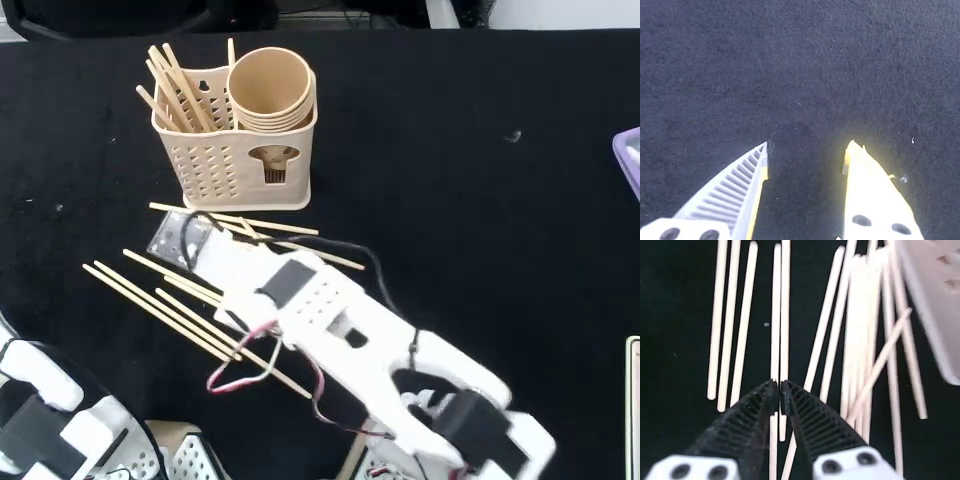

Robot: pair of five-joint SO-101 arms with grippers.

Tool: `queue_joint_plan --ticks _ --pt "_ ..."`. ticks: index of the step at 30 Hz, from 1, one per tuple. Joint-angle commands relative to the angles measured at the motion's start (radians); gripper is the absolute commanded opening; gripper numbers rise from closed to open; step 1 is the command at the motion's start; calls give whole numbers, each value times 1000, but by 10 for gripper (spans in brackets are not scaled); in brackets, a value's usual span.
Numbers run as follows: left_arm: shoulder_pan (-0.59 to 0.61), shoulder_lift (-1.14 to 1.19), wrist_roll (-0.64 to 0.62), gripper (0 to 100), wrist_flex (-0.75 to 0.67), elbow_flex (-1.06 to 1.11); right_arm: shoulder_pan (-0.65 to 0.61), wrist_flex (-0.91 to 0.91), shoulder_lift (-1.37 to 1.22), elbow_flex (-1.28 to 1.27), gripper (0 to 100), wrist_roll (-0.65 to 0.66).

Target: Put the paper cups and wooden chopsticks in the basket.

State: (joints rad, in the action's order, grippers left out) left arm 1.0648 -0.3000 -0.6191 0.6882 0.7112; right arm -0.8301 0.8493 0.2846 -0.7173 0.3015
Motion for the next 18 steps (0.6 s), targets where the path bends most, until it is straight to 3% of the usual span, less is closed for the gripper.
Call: queue_joint_plan --ticks 1,7,18 --pt "-10 -26 0 241 -17 -19 3 -60 50 -42 15 -8" --pt "-10 -28 0 241 -17 -19 -8 -103 -122 -5 161 -8" --pt "-10 -26 0 241 -17 -19 -64 -58 -397 174 162 -2"
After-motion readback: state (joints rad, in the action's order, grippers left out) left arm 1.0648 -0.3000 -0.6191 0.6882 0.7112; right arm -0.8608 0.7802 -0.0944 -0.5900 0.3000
